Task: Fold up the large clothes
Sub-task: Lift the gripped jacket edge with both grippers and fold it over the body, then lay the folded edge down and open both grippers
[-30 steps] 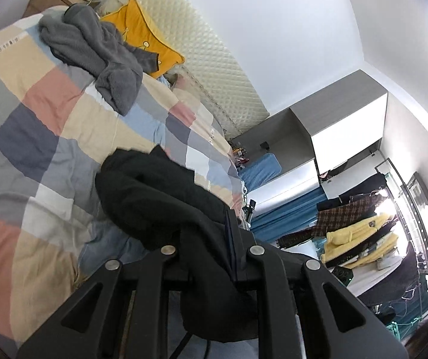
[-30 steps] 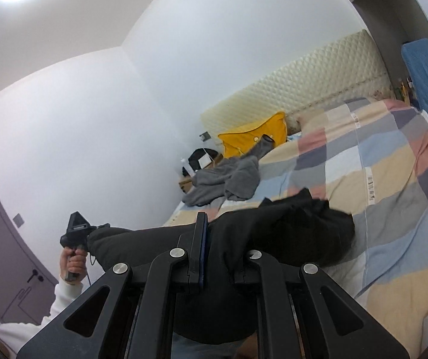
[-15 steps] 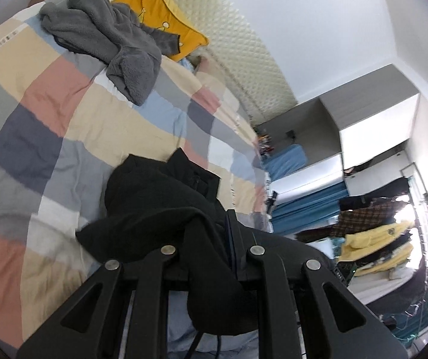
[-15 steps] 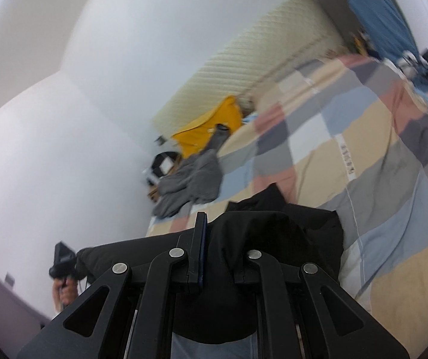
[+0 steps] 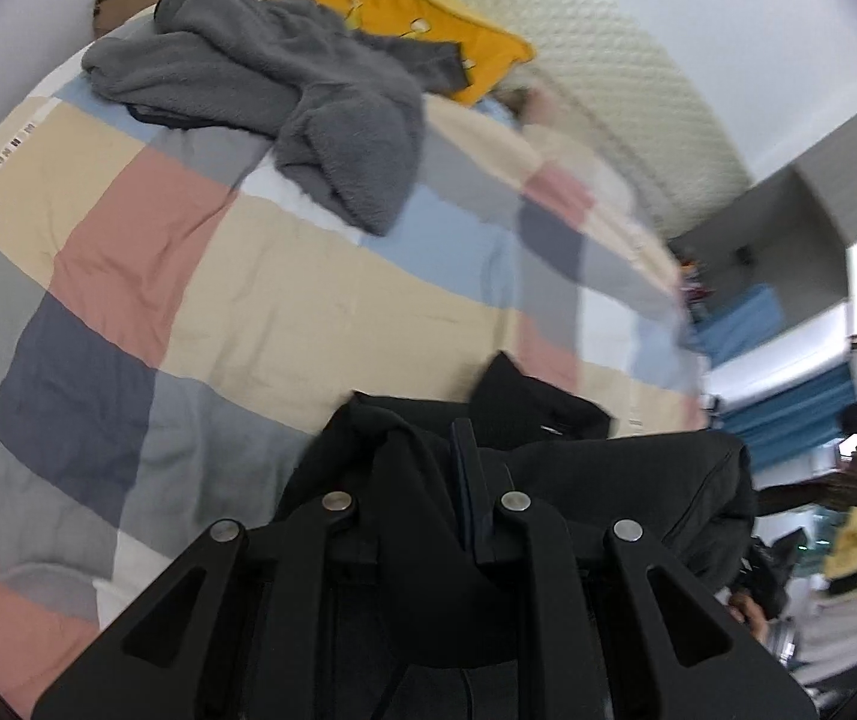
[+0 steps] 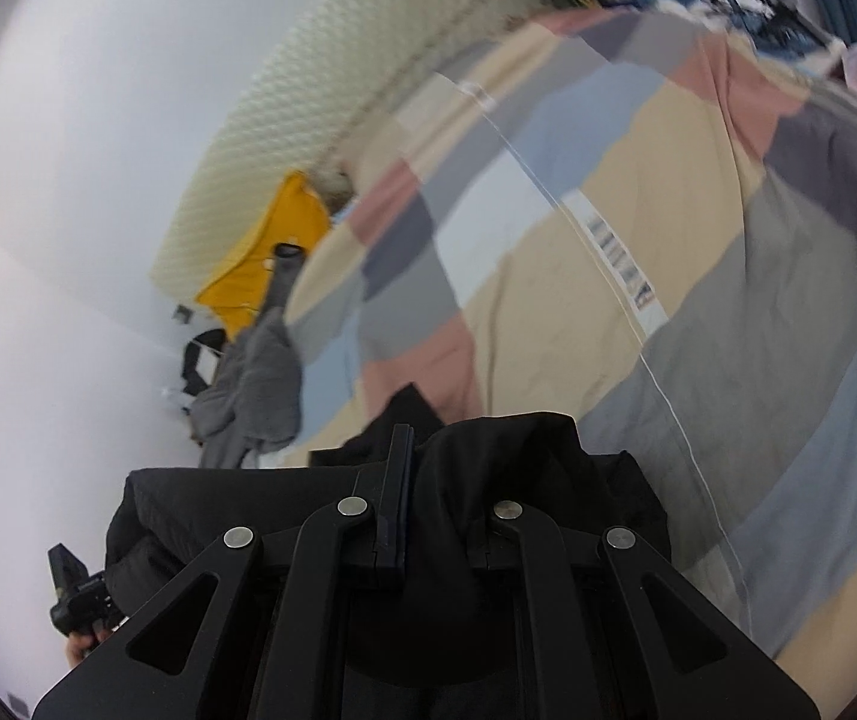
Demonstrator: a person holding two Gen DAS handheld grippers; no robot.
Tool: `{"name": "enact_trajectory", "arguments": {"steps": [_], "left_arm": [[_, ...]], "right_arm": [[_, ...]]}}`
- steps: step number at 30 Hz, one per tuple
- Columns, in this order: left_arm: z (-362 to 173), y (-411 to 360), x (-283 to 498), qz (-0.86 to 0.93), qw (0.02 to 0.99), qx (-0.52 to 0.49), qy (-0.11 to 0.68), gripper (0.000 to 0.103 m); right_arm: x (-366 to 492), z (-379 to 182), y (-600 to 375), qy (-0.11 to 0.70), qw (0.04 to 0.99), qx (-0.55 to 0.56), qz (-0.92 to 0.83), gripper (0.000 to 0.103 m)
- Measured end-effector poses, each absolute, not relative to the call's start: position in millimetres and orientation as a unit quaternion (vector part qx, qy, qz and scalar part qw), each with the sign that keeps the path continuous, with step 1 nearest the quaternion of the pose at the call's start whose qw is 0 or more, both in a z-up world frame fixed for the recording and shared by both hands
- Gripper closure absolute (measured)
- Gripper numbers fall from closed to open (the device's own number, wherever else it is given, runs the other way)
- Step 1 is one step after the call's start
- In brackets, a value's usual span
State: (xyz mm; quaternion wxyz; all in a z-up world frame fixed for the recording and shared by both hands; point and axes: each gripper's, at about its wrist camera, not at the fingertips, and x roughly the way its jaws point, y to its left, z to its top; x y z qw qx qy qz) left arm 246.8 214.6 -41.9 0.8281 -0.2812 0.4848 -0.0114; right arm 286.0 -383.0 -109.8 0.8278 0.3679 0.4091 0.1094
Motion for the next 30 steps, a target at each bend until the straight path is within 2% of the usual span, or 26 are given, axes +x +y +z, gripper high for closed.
{"name": "enact_trajectory", "arguments": {"steps": [13, 19, 23, 26, 28, 29, 30], "left_arm": [[-127, 163, 333, 0.057, 0.811, -0.173, 0.556, 0.087], [-133, 164, 338, 0.045, 0.806, -0.197, 0.557, 0.087], [-133, 170, 330, 0.031, 0.796, -0.229, 0.559, 0.084], [-130, 180, 320, 0.018, 0.781, -0.271, 0.562, 0.075], [-123, 187, 310, 0.007, 0.777, -0.292, 0.558, 0.062], [-118, 189, 305, 0.004, 0.776, -0.301, 0.554, 0.041], [-111, 192, 299, -0.001, 0.778, -0.31, 0.546, 0.025]], "right_arm": [[340, -197, -375, 0.47, 0.798, 0.371, 0.072, 0.097], [338, -197, -377, 0.47, 0.795, 0.375, 0.081, 0.097], [329, -188, -377, 0.465, 0.794, 0.381, 0.092, 0.09], [317, -176, -377, 0.457, 0.798, 0.381, 0.102, 0.08], [310, -166, -379, 0.448, 0.802, 0.381, 0.108, 0.061], [305, -159, -380, 0.441, 0.806, 0.38, 0.111, 0.051], [300, -151, -381, 0.436, 0.811, 0.375, 0.111, 0.045]]}}
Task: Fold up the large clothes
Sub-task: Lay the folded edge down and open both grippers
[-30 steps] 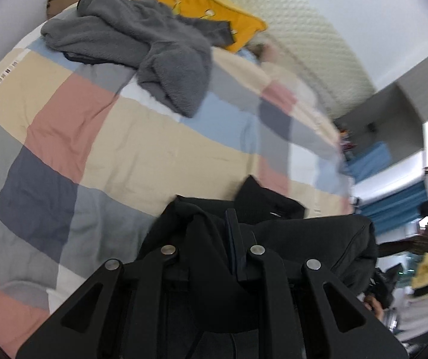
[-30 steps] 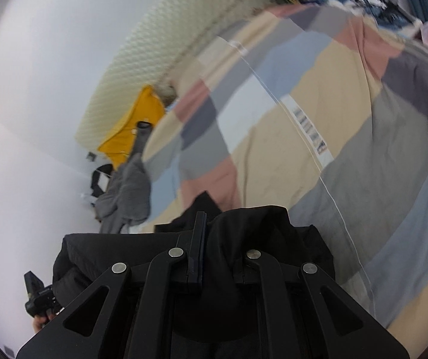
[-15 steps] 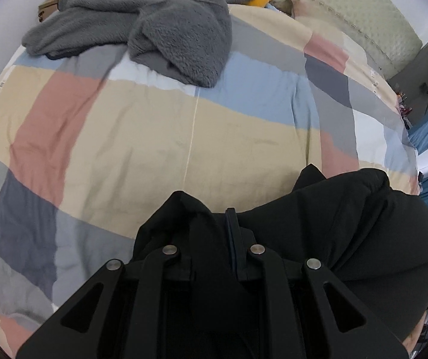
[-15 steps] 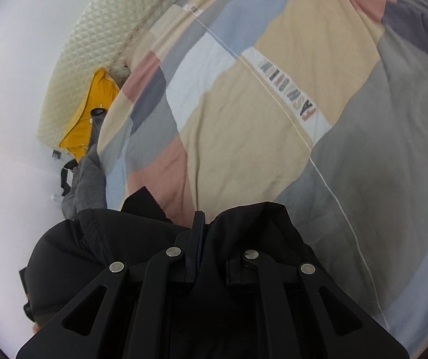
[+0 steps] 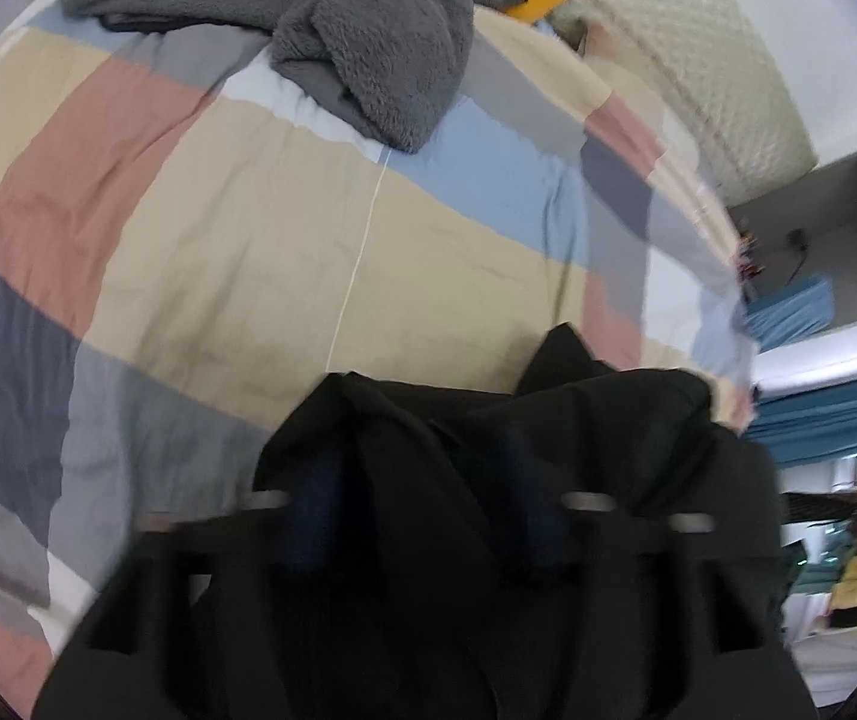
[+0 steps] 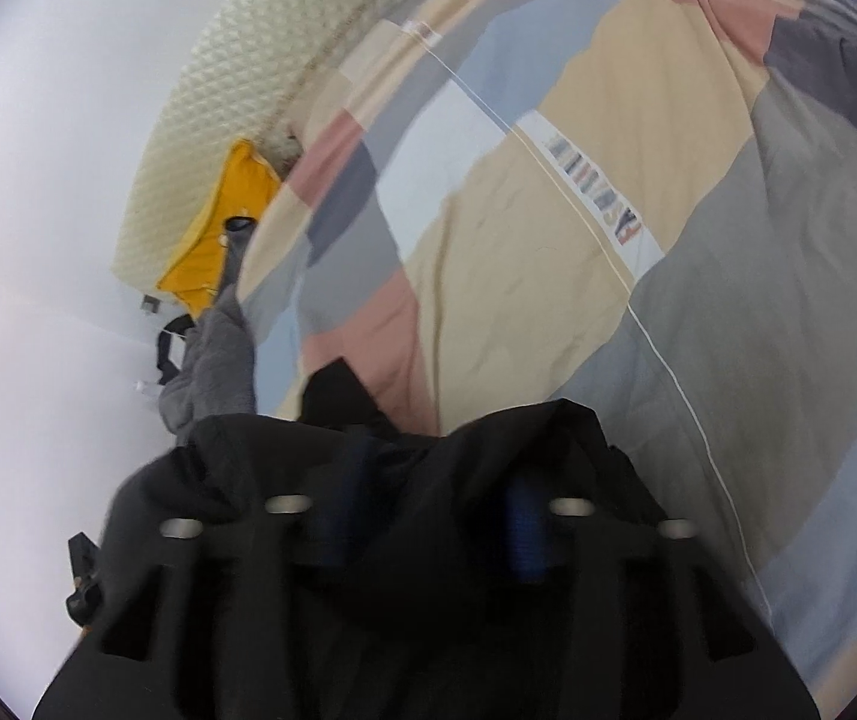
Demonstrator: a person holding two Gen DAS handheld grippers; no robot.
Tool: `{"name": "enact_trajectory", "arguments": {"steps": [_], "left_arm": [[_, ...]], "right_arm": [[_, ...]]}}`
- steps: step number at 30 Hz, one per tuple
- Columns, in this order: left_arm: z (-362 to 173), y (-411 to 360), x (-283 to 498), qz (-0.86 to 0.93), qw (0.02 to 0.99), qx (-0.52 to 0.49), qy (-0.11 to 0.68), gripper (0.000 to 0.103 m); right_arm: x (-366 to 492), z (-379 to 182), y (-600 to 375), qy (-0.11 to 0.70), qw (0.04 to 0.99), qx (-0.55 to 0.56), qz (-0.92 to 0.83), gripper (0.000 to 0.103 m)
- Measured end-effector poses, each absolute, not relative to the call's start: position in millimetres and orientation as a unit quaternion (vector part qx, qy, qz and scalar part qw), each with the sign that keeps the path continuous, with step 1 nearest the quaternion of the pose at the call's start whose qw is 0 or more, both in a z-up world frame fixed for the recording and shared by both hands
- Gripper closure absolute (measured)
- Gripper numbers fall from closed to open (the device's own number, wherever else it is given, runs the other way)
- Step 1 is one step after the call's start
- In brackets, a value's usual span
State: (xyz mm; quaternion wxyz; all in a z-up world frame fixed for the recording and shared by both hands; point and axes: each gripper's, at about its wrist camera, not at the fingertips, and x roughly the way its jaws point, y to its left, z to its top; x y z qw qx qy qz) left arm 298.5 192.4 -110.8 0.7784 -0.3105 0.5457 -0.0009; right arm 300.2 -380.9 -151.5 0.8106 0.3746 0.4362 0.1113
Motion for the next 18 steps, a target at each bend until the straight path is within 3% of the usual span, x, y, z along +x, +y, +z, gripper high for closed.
{"name": "enact_trajectory", "arguments": {"steps": [5, 11, 18], "left_arm": [[-53, 194, 266, -0.008, 0.827, -0.277, 0.489, 0.024], [20, 144, 228, -0.021, 0.912, -0.145, 0.383, 0.024], [4, 50, 227, -0.059, 0.932, -0.032, 0.356, 0.024]], "right_arm": [[278, -104, -378, 0.408, 0.853, 0.311, 0.097, 0.033], [251, -39, -338, 0.335, 0.923, 0.179, 0.064, 0.022], [238, -41, -259, 0.304, 0.945, 0.072, 0.093, 0.015]]}}
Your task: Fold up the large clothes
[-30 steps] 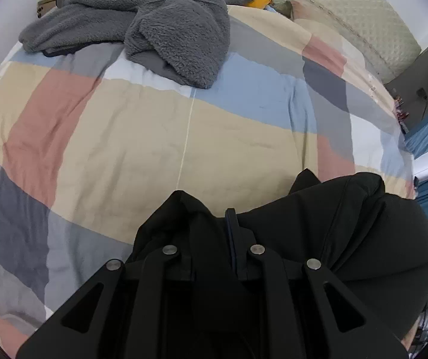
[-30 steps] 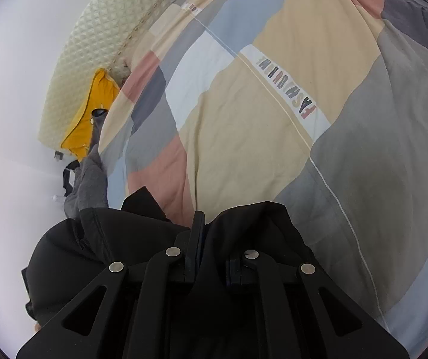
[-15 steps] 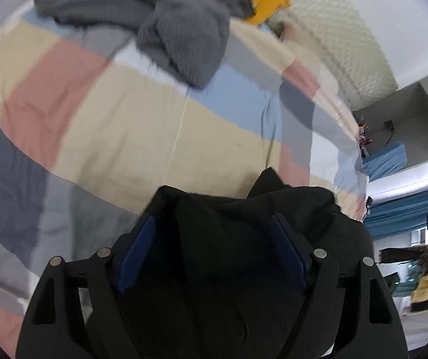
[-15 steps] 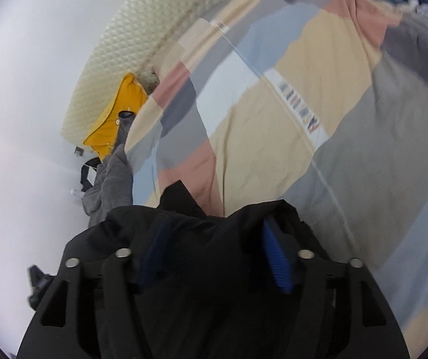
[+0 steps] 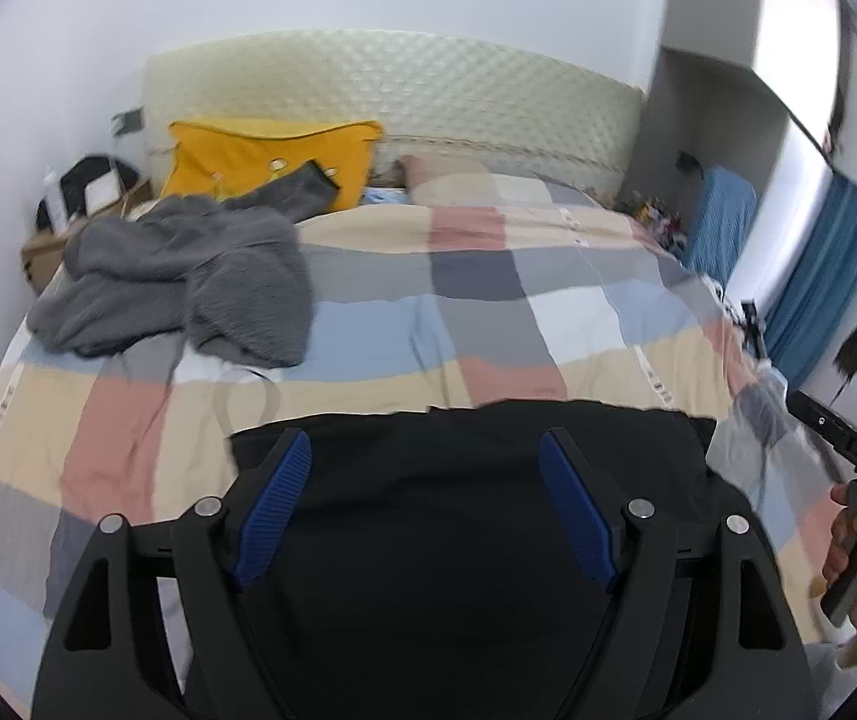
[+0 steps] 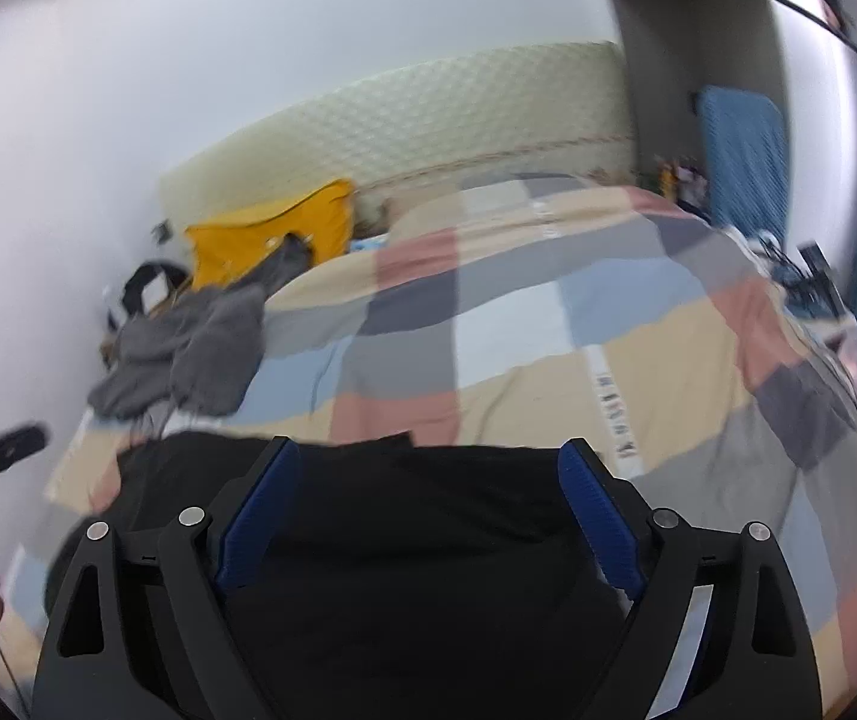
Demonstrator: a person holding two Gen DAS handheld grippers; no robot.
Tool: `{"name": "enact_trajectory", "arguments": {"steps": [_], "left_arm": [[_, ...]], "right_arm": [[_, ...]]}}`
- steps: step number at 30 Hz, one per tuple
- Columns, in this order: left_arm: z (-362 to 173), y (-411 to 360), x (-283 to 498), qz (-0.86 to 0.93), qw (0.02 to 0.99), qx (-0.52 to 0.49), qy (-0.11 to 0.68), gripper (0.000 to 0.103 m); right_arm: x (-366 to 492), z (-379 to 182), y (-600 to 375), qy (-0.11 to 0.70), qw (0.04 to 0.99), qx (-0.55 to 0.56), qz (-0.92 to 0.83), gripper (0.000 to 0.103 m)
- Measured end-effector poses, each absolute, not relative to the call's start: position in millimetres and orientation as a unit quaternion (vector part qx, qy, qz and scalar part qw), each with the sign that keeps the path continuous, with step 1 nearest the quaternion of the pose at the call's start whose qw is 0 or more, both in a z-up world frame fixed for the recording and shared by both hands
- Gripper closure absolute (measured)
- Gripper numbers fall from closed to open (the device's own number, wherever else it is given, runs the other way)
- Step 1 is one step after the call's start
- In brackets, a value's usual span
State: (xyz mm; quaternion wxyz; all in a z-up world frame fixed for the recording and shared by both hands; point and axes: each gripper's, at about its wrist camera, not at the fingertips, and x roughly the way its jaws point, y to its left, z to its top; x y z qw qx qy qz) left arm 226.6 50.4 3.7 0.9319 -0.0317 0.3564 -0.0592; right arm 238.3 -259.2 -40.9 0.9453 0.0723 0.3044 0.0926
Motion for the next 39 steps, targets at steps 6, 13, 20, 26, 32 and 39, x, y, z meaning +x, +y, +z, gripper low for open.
{"name": "enact_trajectory", "arguments": {"steps": [6, 13, 20, 26, 32, 39], "left_arm": [[-41, 12, 248, -0.046, 0.931, 0.001, 0.363, 0.024], [-87, 6, 276, -0.019, 0.918, 0.01, 0.397, 0.024], [-106, -2, 303, -0.003, 0.914, 0.027, 0.404, 0.024], [-121, -4, 317, 0.001, 0.911, 0.033, 0.41, 0.024], [-124, 7, 314, 0.004, 0.918, 0.026, 0.396, 0.024], [-125, 35, 315, 0.031, 0.92, 0.015, 0.391, 0.023]], "right_arm": [[247, -91, -229, 0.318, 0.943, 0.025, 0.097, 0.015], [270, -131, -222, 0.339, 0.937, 0.011, 0.089, 0.013], [311, -154, -225, 0.374, 0.922, 0.04, 0.09, 0.002], [317, -164, -229, 0.373, 0.92, 0.058, 0.102, 0.001], [317, -167, -224, 0.373, 0.921, 0.047, 0.101, 0.001], [319, -165, -236, 0.377, 0.92, 0.039, 0.097, 0.001]]}}
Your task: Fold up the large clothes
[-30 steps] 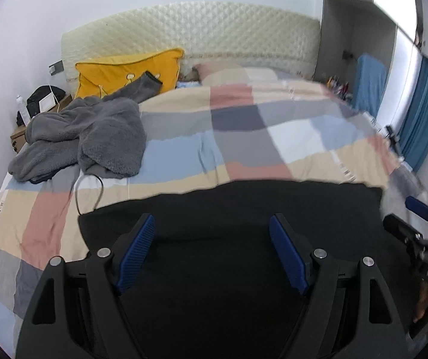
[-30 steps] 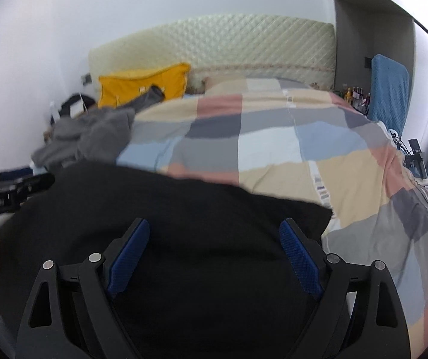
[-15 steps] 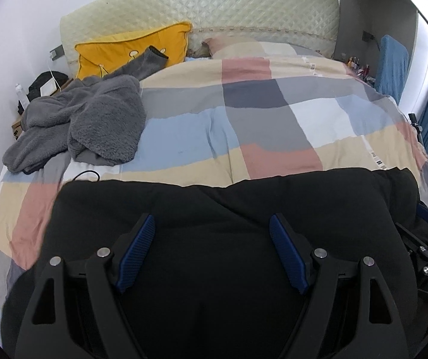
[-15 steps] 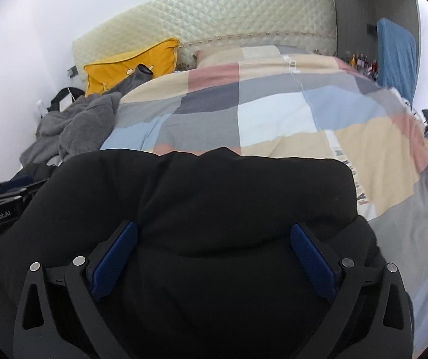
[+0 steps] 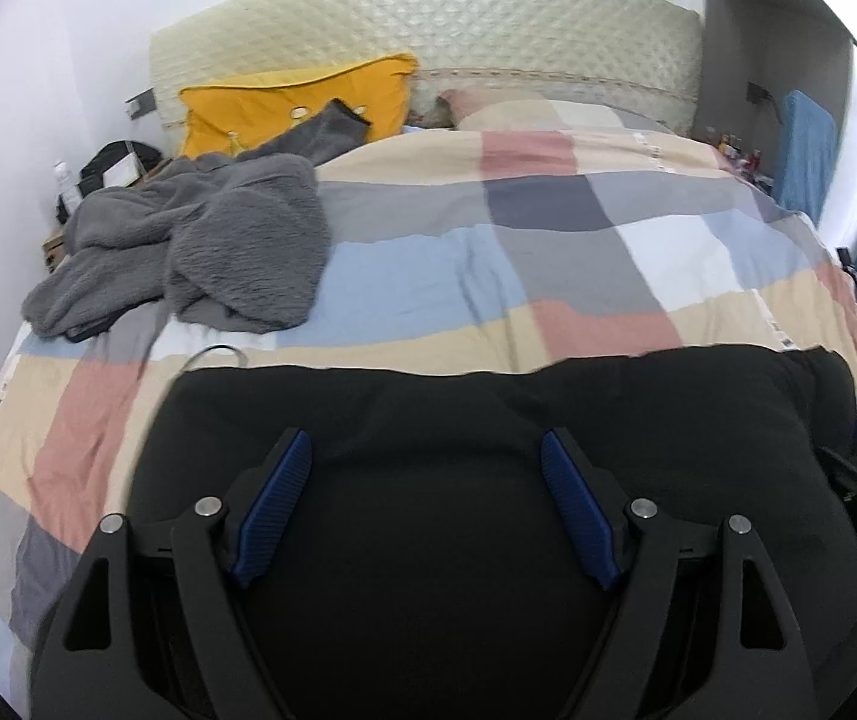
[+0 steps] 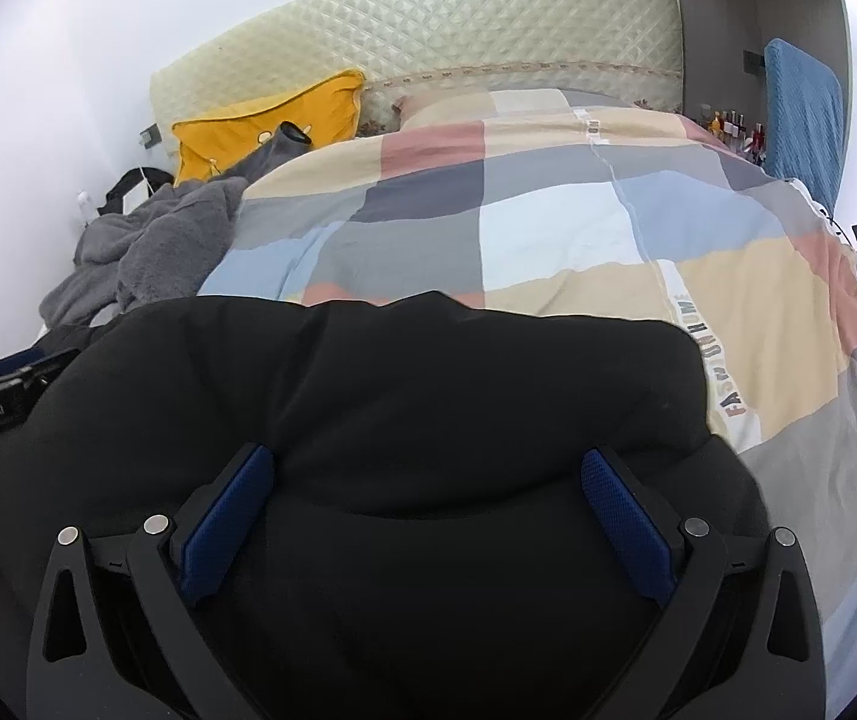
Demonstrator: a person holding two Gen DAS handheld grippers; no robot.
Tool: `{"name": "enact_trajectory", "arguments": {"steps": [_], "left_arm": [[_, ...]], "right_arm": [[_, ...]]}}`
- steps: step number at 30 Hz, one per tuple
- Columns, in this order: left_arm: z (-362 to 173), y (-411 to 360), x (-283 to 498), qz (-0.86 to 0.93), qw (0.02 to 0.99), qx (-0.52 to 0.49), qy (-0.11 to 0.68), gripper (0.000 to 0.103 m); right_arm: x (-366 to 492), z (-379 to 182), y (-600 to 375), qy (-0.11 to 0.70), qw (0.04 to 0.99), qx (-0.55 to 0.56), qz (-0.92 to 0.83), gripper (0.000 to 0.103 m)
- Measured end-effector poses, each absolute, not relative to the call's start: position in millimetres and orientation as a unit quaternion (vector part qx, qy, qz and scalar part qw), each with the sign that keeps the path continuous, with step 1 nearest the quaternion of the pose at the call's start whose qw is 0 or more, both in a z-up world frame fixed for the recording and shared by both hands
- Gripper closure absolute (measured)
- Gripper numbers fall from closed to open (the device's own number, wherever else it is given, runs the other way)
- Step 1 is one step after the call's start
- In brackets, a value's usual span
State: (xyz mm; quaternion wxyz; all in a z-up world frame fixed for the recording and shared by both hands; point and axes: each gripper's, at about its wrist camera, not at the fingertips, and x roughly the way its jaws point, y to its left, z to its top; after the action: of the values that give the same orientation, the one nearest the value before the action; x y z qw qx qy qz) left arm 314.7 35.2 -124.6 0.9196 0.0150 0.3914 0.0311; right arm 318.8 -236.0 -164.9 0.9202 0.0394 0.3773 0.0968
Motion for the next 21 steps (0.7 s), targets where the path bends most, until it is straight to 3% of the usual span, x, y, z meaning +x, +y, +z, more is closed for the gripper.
{"name": "enact_trajectory", "arguments": {"steps": [7, 16, 21], "left_arm": [[-123, 65, 306, 0.064, 0.92, 0.013, 0.387, 0.023], [-140, 75, 311, 0.058, 0.913, 0.001, 0.404, 0.023], [-129, 75, 304, 0.053, 0.915, -0.002, 0.399, 0.023]], "right_arm": [[302, -157, -249, 0.358, 0.931, -0.024, 0.065, 0.001], [304, -170, -257, 0.356, 0.931, 0.009, 0.082, 0.001], [288, -143, -256, 0.332, 0.94, 0.007, 0.079, 0.001]]}}
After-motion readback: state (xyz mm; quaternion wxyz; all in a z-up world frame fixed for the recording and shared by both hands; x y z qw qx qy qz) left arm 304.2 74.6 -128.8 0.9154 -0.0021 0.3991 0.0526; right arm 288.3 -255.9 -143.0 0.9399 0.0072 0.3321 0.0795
